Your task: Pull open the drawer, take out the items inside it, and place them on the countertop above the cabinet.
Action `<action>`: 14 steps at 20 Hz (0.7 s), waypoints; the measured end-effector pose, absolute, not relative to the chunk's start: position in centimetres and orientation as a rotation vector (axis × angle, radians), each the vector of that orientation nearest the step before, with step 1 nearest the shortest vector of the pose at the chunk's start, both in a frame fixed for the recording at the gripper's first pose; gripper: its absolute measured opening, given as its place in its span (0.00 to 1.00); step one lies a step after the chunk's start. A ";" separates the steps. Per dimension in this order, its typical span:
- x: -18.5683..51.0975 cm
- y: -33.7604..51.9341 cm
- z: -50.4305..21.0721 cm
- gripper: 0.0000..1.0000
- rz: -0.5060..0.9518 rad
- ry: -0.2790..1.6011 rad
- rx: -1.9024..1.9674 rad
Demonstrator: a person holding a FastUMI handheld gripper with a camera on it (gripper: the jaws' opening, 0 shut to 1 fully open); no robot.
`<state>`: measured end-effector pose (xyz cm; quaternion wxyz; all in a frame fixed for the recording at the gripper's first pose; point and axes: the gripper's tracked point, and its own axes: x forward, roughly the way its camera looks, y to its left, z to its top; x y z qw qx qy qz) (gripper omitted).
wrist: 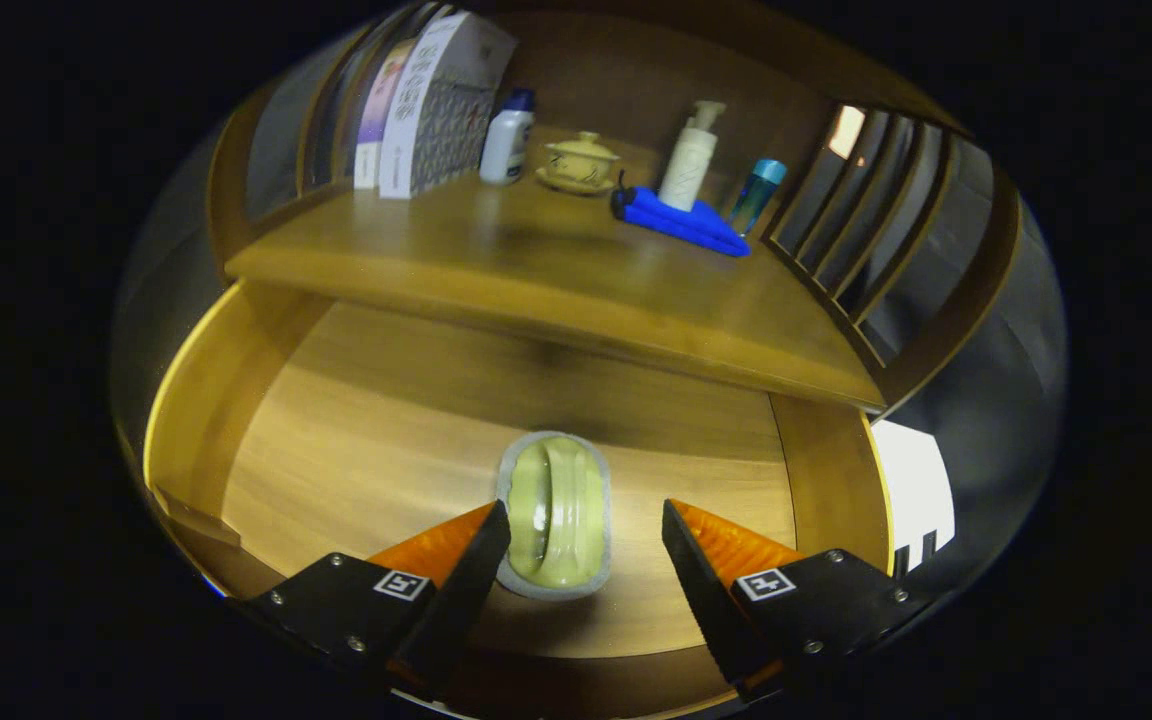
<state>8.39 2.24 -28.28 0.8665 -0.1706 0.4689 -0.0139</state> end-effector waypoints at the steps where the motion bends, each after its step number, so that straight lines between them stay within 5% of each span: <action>1: 8.3 2.5 -28.9 0.94 -0.018 0.993 -0.356; 8: 8.9 3.1 -30.4 0.66 -0.028 1.010 -0.309; 12: 8.9 2.5 -30.4 0.37 -0.065 0.993 -0.246; 13: 8.8 2.5 -30.2 0.23 -0.069 0.983 -0.230; 14: 8.6 2.6 -30.1 0.20 -0.070 0.979 -0.205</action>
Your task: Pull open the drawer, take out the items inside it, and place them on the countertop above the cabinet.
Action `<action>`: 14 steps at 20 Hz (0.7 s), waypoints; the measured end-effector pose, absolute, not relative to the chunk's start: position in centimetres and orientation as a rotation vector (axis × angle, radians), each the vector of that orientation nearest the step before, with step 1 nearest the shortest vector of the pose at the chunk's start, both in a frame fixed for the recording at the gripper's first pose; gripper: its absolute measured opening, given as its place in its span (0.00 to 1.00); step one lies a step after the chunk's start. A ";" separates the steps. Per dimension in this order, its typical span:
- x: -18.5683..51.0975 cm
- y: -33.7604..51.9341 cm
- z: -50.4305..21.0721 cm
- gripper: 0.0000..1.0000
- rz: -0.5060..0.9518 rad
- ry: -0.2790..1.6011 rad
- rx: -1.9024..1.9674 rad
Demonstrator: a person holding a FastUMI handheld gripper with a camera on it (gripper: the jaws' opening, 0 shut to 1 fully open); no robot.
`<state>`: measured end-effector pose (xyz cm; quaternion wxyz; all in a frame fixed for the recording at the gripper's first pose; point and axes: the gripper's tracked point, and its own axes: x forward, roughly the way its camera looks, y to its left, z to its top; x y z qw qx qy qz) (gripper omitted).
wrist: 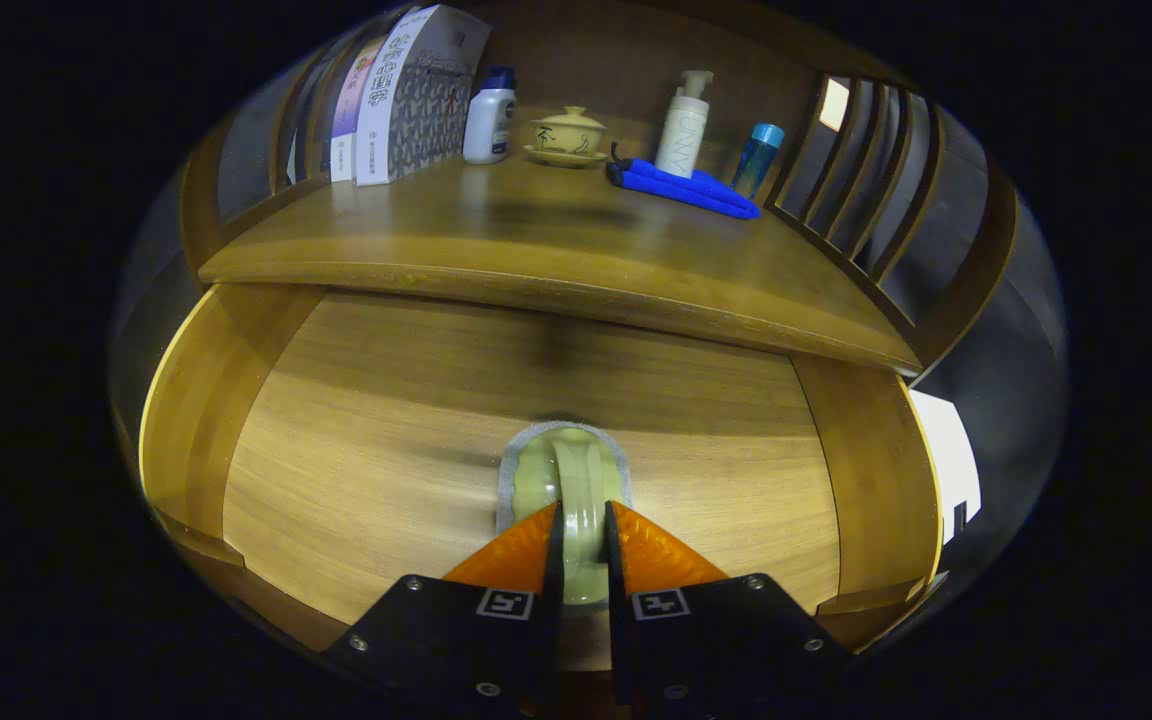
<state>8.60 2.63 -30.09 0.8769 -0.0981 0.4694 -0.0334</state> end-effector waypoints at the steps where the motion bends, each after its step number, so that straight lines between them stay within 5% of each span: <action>1: 8.3 2.7 -30.0 0.18 -0.068 0.975 -0.181; 14: 10.6 2.6 -15.8 0.15 -0.101 0.624 0.032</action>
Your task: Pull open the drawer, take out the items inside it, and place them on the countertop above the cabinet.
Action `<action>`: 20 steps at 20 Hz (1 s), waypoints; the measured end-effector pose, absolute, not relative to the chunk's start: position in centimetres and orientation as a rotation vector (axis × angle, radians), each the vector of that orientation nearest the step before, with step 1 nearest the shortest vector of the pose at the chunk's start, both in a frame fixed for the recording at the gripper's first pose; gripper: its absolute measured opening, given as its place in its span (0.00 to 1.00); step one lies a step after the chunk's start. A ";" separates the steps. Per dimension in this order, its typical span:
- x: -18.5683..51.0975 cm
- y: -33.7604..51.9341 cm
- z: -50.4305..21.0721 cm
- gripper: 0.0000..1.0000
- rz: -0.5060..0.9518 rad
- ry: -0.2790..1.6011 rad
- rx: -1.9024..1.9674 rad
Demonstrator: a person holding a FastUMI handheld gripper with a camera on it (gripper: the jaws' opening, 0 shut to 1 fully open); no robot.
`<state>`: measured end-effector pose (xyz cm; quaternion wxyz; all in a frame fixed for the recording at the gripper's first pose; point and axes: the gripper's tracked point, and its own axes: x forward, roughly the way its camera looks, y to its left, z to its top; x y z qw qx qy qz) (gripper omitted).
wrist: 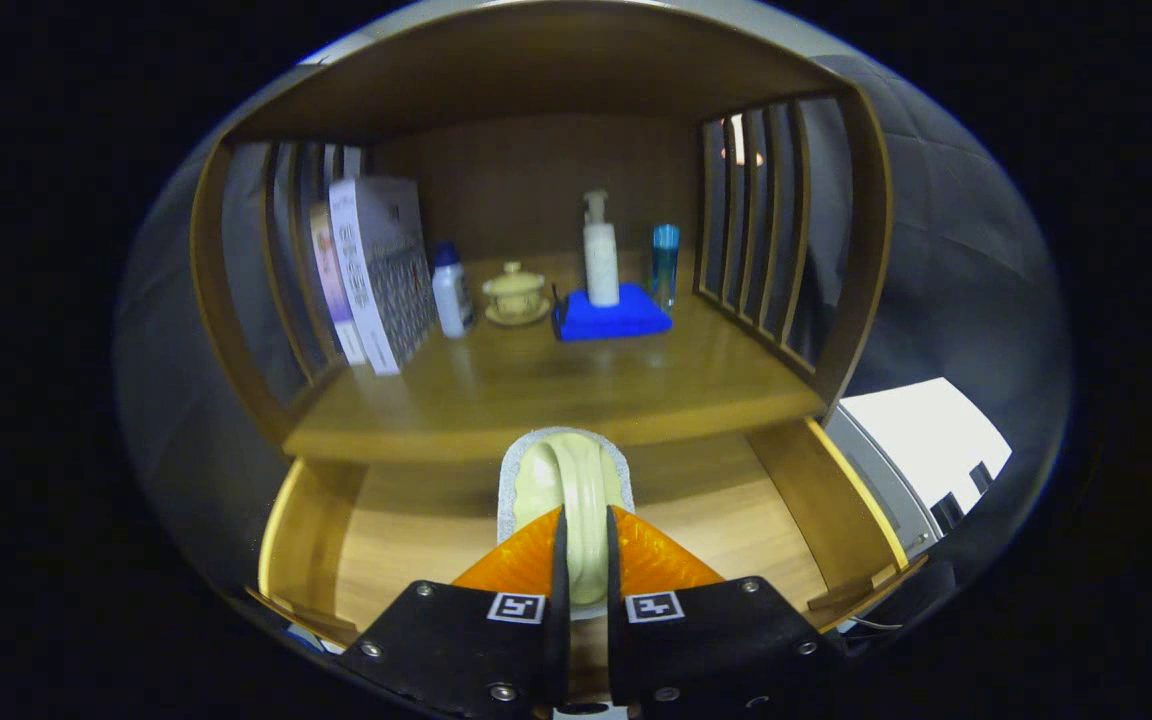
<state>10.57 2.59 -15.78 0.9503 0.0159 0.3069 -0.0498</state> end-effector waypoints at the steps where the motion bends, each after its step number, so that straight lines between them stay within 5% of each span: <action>1: 11.1 2.6 -14.7 0.15 -0.099 0.596 0.033; 20: 25.7 4.0 -16.8 0.15 -0.056 0.535 -0.080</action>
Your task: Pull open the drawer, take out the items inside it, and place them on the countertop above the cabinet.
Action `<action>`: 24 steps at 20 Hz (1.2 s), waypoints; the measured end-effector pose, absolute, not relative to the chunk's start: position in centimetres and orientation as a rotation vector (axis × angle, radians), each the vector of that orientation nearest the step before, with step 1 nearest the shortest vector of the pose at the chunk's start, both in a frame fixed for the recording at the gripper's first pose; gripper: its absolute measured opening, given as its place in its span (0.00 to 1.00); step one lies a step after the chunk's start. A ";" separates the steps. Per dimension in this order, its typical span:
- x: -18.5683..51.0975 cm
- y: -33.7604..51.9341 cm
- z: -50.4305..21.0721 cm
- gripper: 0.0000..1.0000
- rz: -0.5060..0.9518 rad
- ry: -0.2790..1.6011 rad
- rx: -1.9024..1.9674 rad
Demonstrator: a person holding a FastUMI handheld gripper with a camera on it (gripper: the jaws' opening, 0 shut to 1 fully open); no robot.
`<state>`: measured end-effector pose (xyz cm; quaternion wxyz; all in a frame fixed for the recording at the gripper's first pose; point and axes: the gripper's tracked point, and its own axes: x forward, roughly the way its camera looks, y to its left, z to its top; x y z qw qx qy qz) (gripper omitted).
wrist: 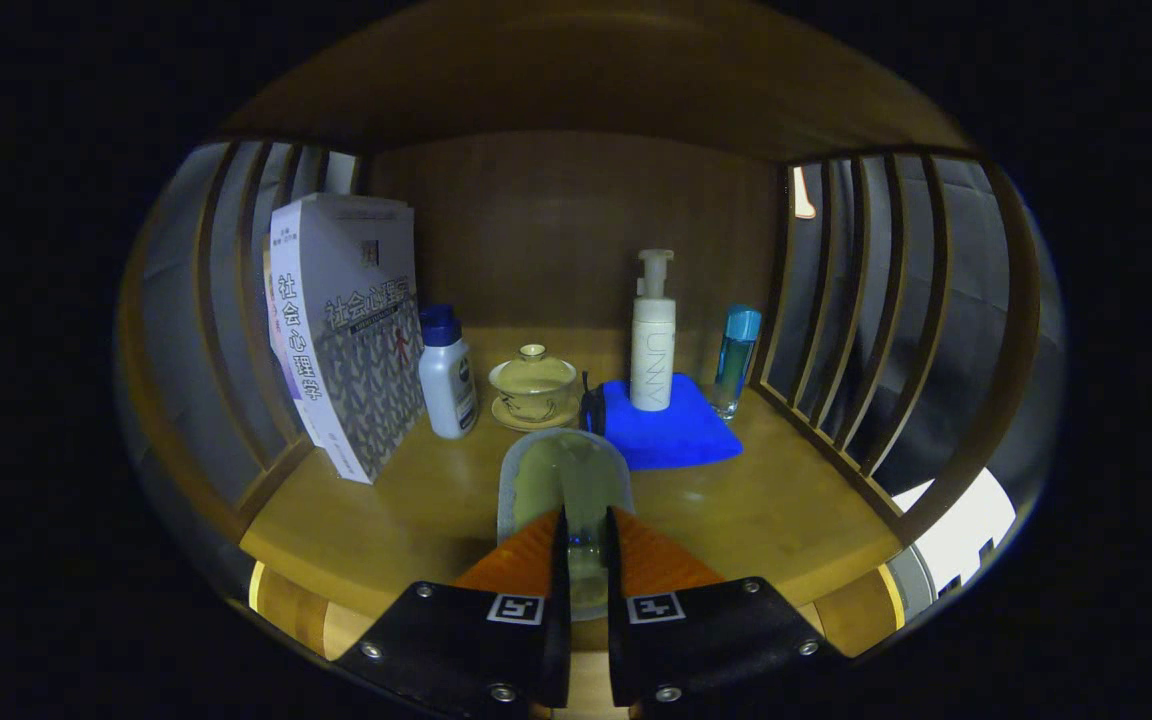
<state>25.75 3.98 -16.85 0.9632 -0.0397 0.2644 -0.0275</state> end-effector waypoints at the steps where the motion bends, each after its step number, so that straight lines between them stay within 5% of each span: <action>1: 26.0 4.0 -17.0 0.18 -0.060 0.536 -0.071; 8: 27.0 4.2 -17.9 0.29 -0.045 0.544 -0.064; 10: 26.8 4.3 -16.7 0.43 -0.042 0.496 -0.061; 14: 24.9 4.8 -12.6 0.94 -0.012 0.375 0.020; 24: 12.1 4.3 -3.3 0.94 0.051 0.084 0.025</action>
